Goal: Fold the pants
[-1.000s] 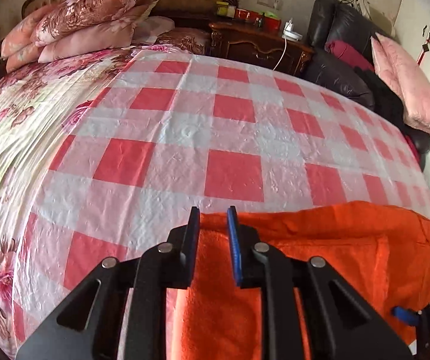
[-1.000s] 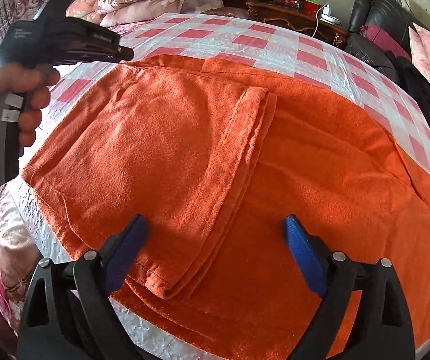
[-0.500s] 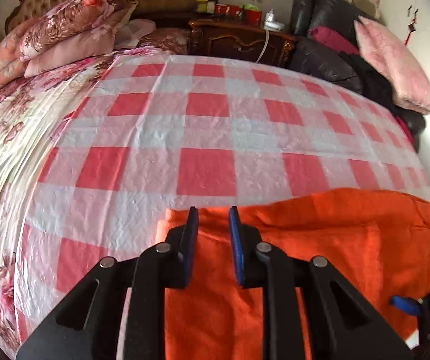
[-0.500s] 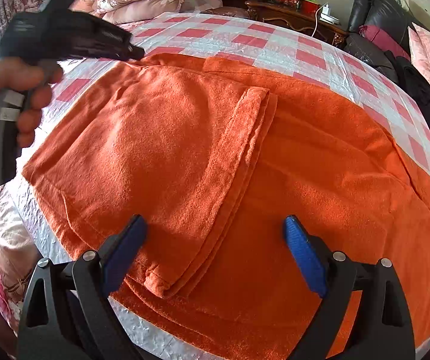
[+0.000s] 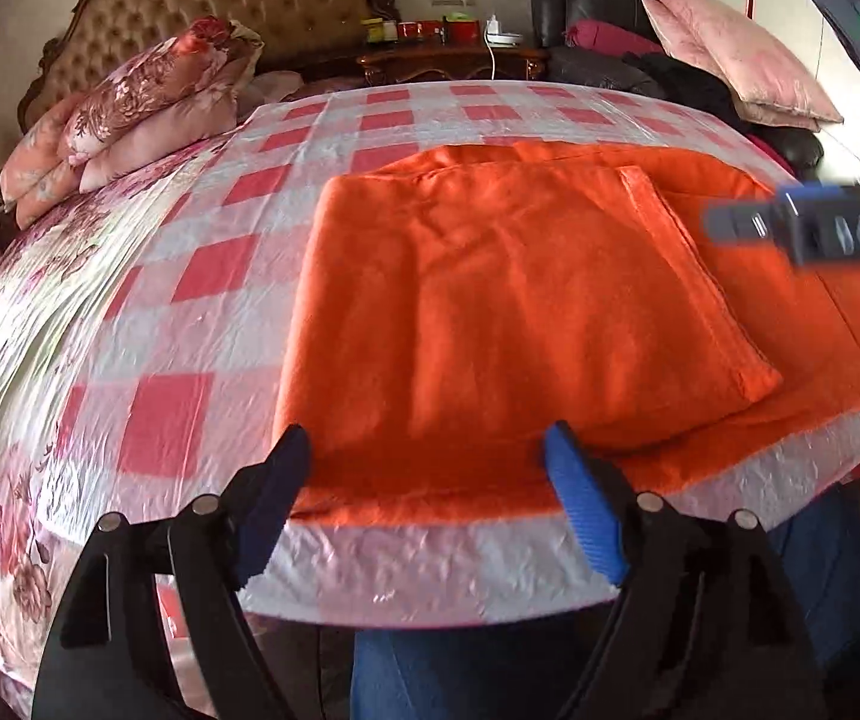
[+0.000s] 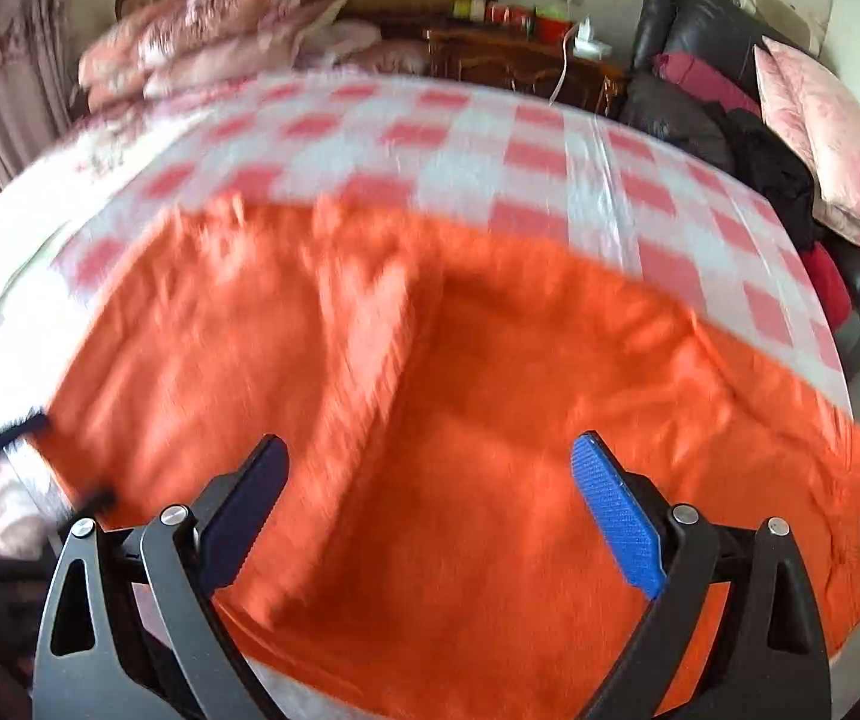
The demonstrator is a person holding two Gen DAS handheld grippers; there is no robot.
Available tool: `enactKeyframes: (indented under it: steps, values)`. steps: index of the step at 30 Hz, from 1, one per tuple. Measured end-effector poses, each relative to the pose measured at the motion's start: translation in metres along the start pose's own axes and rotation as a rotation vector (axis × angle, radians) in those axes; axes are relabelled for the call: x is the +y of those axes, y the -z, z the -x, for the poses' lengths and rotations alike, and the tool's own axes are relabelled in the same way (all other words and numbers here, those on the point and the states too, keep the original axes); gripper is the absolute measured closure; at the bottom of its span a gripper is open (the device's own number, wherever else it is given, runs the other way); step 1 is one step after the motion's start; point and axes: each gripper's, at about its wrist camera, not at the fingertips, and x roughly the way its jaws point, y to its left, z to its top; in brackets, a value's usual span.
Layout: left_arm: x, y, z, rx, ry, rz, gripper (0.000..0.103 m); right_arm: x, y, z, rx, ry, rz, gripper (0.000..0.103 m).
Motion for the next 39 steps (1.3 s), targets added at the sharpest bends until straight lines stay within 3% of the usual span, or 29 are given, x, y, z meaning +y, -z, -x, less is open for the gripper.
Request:
enactKeyframes:
  steps: [5,9,13,19,26,28,30,32,33,34,36,39]
  values:
    - [0.022,0.010,0.012,-0.031,-0.001,0.061,0.022,0.049,-0.027,-0.015,-0.009,-0.078,0.091,0.012]
    - [0.066,0.020,0.025,-0.048,0.156,0.276,0.022,0.076,-0.022,-0.038,0.040,-0.042,0.184,0.012]
    - [0.101,0.029,0.025,-0.058,0.274,0.456,0.033,0.074,-0.009,-0.052,0.085,-0.006,0.188,0.012]
    - [0.110,0.023,0.010,-0.036,0.366,0.518,0.039,0.065,-0.002,-0.054,0.073,-0.030,0.142,0.005]
    - [0.118,0.023,-0.003,-0.019,0.483,0.660,0.039,0.058,-0.001,-0.057,0.078,-0.071,0.099,0.005]
    - [0.125,0.026,-0.009,0.000,0.561,0.746,0.040,0.058,-0.001,-0.058,0.076,-0.074,0.095,0.005]
    - [0.129,0.032,-0.021,0.032,0.692,0.863,0.041,0.057,-0.001,-0.058,0.073,-0.078,0.095,0.004]
    - [0.130,0.034,-0.022,0.039,0.708,0.902,0.042,0.057,0.000,-0.058,0.070,-0.082,0.096,0.004]
    - [0.130,0.033,-0.024,0.050,0.709,0.911,0.046,0.057,0.000,-0.058,0.069,-0.082,0.096,0.004]
    - [0.129,0.034,-0.027,0.068,0.719,0.932,0.060,0.056,0.000,-0.058,0.067,-0.083,0.095,0.004]
    - [0.127,0.036,-0.033,0.099,0.727,0.953,0.078,0.056,0.000,-0.058,0.062,-0.086,0.096,0.004]
    - [0.121,0.030,-0.024,0.070,0.624,0.898,0.086,0.056,0.001,-0.058,0.060,-0.092,0.100,0.004]
